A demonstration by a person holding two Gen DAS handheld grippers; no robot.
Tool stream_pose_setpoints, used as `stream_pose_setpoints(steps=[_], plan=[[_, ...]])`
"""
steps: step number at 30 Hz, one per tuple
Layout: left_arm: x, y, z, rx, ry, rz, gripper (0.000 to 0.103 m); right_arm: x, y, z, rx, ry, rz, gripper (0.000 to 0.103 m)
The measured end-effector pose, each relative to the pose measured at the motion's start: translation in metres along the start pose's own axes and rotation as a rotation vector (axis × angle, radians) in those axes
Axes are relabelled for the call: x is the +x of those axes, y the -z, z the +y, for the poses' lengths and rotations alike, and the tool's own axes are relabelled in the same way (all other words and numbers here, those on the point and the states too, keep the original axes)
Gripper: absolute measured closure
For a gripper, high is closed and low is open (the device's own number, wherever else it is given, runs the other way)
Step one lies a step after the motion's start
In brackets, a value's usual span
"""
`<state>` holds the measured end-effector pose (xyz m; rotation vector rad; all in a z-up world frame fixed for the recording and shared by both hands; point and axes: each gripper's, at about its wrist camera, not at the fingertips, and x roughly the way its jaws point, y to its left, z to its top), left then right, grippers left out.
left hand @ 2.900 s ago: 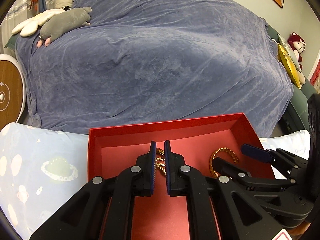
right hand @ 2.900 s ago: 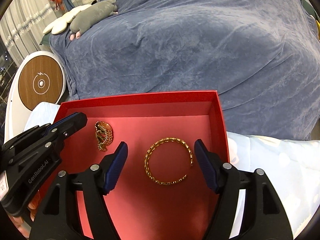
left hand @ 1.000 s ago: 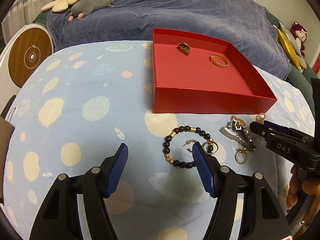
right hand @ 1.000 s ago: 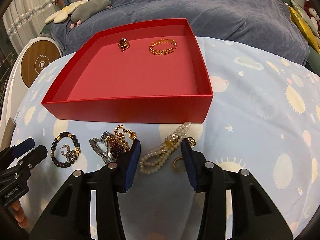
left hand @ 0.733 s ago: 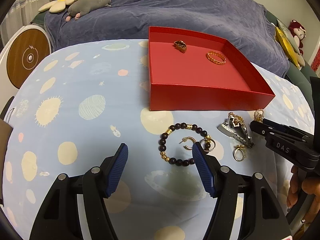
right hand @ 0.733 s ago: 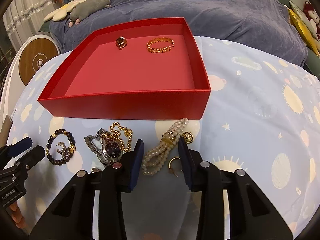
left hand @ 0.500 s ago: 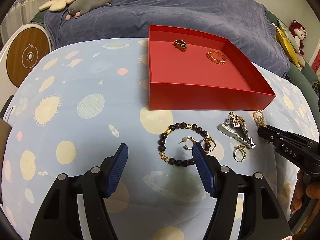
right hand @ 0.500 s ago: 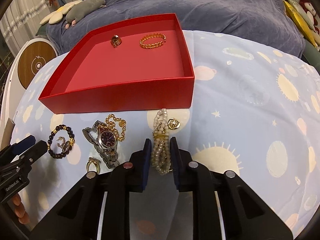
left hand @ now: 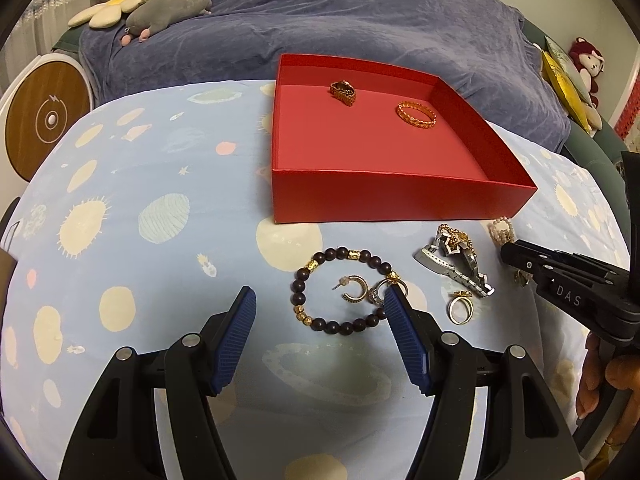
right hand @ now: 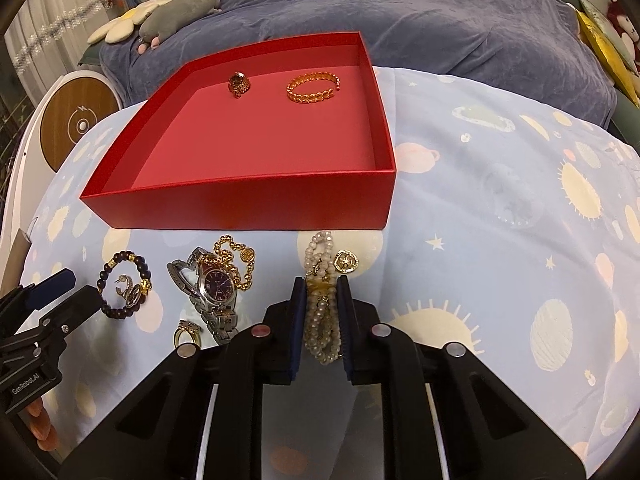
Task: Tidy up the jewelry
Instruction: 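Grasp the silver heart pendant with the left gripper while the right gripper holds the pearls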
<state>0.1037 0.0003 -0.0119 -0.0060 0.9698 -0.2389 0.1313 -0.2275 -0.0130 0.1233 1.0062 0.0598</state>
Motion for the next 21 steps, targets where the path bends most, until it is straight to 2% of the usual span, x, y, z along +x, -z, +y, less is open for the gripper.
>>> stream_pose_setpoints(steps=[7, 11, 16, 18, 21], plan=[[-0.002, -0.002, -0.006, -0.001, 0.03, -0.004, 0.039, -0.026, -0.003, 0.0, -0.001, -0.033, -0.037, 0.088], [-0.002, -0.007, -0.023, 0.01, 0.101, -0.002, 0.039, -0.033, 0.003, -0.008, 0.006, -0.03, -0.027, 0.088], [0.001, -0.014, -0.065, 0.054, 0.199, -0.008, 0.039, -0.041, 0.009, -0.021, 0.017, -0.016, -0.028, 0.088], [0.006, -0.014, -0.081, 0.084, 0.198, -0.014, 0.039, -0.044, 0.011, -0.027, 0.025, -0.015, -0.029, 0.088], [0.017, -0.013, -0.096, 0.112, 0.168, -0.012, 0.048, -0.046, 0.016, -0.036, 0.037, -0.016, -0.022, 0.088]])
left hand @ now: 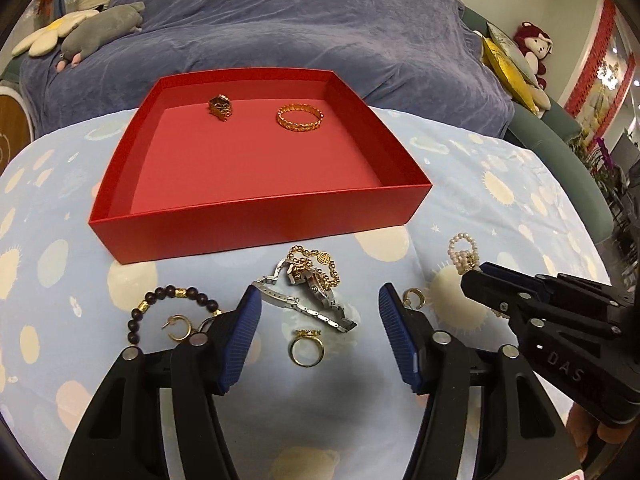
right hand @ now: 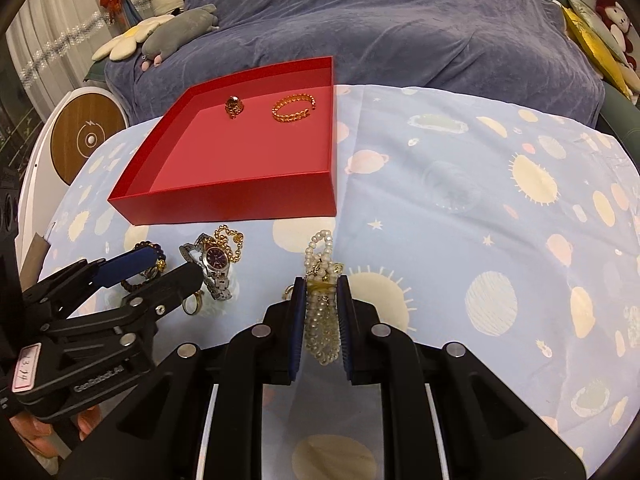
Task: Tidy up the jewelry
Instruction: 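Grasp the silver heart pendant with the left gripper while the right gripper holds the pearls, then lower the pendant and pearls into the red box and open both grippers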
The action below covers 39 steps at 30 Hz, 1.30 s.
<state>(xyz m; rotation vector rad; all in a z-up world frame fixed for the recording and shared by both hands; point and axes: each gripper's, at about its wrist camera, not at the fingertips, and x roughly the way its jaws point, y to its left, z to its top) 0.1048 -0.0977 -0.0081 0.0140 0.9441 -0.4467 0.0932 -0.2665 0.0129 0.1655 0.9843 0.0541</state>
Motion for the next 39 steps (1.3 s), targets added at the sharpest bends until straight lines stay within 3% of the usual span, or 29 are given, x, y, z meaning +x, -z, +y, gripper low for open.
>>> stream_pose_setpoints(steps=[6, 8, 13, 24, 39], plan=[[0.023, 0.001, 0.001, -0.009, -0.041, 0.031, 0.058, 0.001, 0.002, -0.004, 0.003, -0.005, 0.01, 0.088], [0.027, 0.002, 0.004, -0.012, -0.034, 0.043, 0.072, 0.002, 0.001, -0.004, 0.006, -0.007, 0.01, 0.088], [0.028, 0.003, 0.005, 0.01, -0.03, 0.026, 0.093, 0.004, 0.0, -0.002, 0.01, -0.015, 0.014, 0.088], [0.015, 0.003, 0.009, -0.015, 0.019, 0.015, 0.097, -0.002, -0.002, 0.002, 0.011, -0.032, -0.002, 0.088], [-0.036, -0.011, 0.011, -0.025, 0.093, -0.055, 0.097, -0.014, -0.016, 0.019, -0.009, -0.073, -0.043, 0.088]])
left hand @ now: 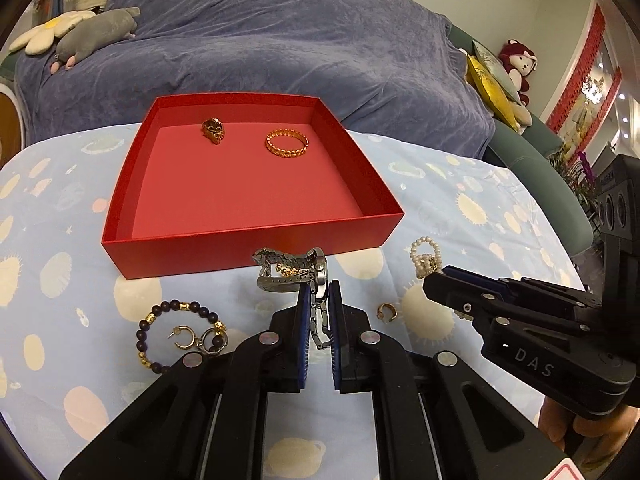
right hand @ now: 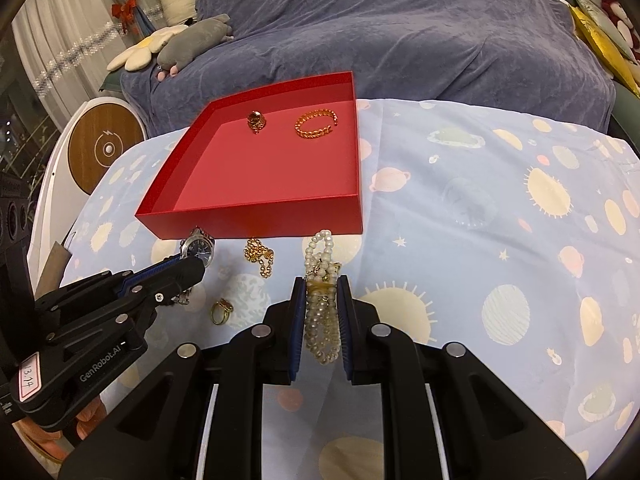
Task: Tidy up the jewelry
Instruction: 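Lower the pendant and pearls into the red box and open both grippers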
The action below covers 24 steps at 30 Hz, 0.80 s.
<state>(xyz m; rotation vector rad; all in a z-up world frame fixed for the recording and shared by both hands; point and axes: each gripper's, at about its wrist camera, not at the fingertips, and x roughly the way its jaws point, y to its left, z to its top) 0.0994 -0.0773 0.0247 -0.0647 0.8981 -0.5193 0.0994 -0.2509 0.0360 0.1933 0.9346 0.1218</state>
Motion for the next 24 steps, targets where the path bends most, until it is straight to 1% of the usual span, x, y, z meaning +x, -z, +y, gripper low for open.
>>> stream_pose_setpoints(steps=[4, 7, 10, 12, 15, 17, 18, 21, 24], plan=[[-0.016, -0.02, 0.005, -0.007, 0.011, -0.037, 0.097, -0.009, -0.025, 0.009, -0.024, -0.016, -0.055, 0.088], [-0.024, -0.044, 0.013, 0.001, -0.013, -0.081, 0.097, -0.006, -0.051, 0.014, -0.031, -0.035, -0.081, 0.088], [-0.018, -0.07, 0.024, 0.01, -0.04, -0.108, 0.097, 0.009, -0.077, 0.02, -0.05, -0.038, -0.095, 0.088], [-0.005, -0.087, 0.035, -0.002, -0.053, -0.113, 0.097, 0.027, -0.092, 0.025, -0.048, -0.054, -0.08, 0.088], [0.02, -0.103, 0.052, -0.011, -0.059, -0.098, 0.097, 0.055, -0.105, 0.031, -0.06, -0.048, -0.065, 0.088], [0.038, -0.108, 0.062, -0.018, -0.048, -0.08, 0.097, 0.076, -0.111, 0.034, -0.069, -0.042, -0.041, 0.088], [0.045, -0.11, 0.066, -0.021, -0.056, -0.075, 0.097, 0.087, -0.113, 0.033, -0.065, -0.042, -0.026, 0.088], [0.068, -0.114, 0.077, -0.031, -0.042, -0.035, 0.097, 0.113, -0.117, 0.033, -0.061, -0.034, 0.018, 0.088], [0.083, -0.116, 0.088, -0.051, -0.042, -0.011, 0.097, 0.131, -0.117, 0.033, -0.065, -0.024, 0.046, 0.088]])
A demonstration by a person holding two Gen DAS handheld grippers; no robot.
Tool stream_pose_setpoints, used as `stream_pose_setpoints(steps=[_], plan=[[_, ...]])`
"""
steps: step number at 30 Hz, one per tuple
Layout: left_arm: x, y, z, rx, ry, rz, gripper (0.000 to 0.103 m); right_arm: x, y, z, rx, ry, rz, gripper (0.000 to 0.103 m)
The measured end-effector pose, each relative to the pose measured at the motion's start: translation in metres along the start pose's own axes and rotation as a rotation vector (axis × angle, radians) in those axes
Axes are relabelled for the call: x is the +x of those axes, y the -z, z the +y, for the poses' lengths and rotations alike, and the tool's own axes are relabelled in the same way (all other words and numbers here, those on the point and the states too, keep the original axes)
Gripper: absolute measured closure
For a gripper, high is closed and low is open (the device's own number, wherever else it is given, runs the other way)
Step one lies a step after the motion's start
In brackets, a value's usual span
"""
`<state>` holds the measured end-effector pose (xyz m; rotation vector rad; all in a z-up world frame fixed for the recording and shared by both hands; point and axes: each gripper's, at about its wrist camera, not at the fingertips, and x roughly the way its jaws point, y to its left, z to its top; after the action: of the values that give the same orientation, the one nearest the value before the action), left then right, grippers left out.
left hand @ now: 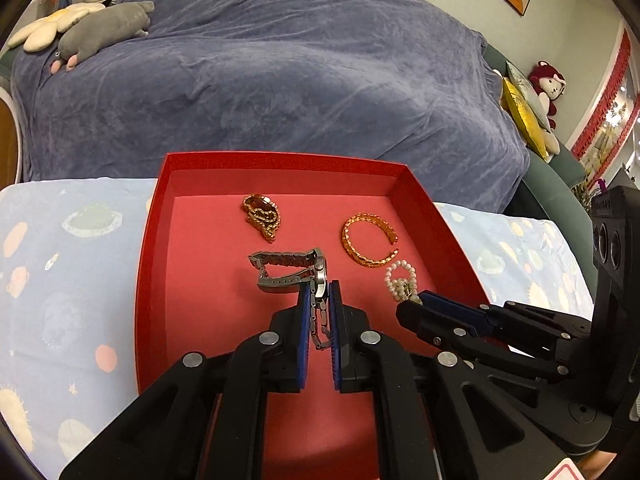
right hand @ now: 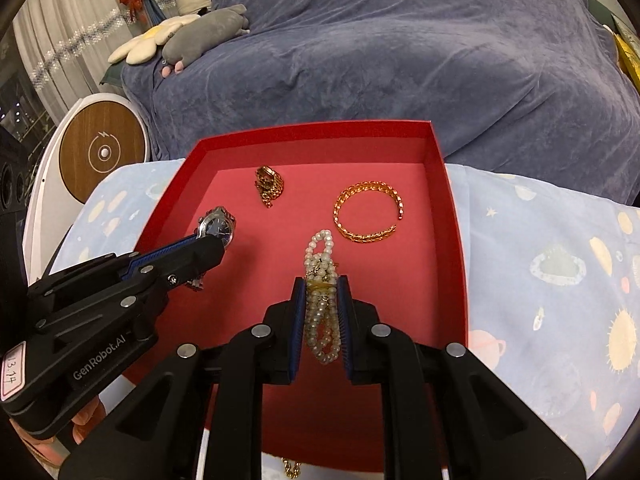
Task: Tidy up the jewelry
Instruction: 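Lower the pendant and pearls into the red box and open both grippers, then withdraw both open grippers from the red box toward the remaining jewelry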
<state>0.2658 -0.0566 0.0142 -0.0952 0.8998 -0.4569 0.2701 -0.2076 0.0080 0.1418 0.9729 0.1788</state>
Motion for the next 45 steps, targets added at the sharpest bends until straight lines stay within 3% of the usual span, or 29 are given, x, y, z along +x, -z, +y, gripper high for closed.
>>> stream_pose_setpoints(steps=[13, 17, 19, 23, 28, 34, 41, 45], plan=[[0.019, 0.0, 0.015, -0.005, -0.072, 0.011, 0.094, 0.02, 0.005, -0.003, -0.024, 0.054, 0.021, 0.084], [-0.002, -0.003, 0.016, 0.007, -0.106, -0.043, 0.077, -0.007, 0.008, -0.008, -0.016, 0.053, -0.032, 0.077], [-0.02, -0.005, 0.018, 0.003, -0.117, -0.069, 0.077, -0.028, 0.014, -0.012, -0.008, 0.042, -0.054, 0.069], [-0.061, 0.001, 0.02, 0.01, -0.142, -0.103, 0.076, -0.075, 0.033, -0.019, -0.009, 0.033, -0.076, 0.063], [-0.103, 0.028, 0.014, 0.0, -0.155, -0.105, 0.062, -0.123, 0.069, -0.021, 0.002, 0.026, -0.088, 0.062], [-0.128, 0.079, -0.008, 0.022, -0.161, -0.075, 0.057, -0.147, 0.111, -0.021, 0.062, 0.0, -0.079, 0.062], [-0.122, 0.136, -0.003, -0.058, -0.185, 0.004, 0.055, -0.148, 0.144, -0.016, 0.101, -0.028, -0.05, 0.062], [-0.11, 0.153, 0.0, -0.055, -0.184, 0.049, 0.055, -0.138, 0.152, -0.005, 0.065, -0.03, -0.021, 0.062]])
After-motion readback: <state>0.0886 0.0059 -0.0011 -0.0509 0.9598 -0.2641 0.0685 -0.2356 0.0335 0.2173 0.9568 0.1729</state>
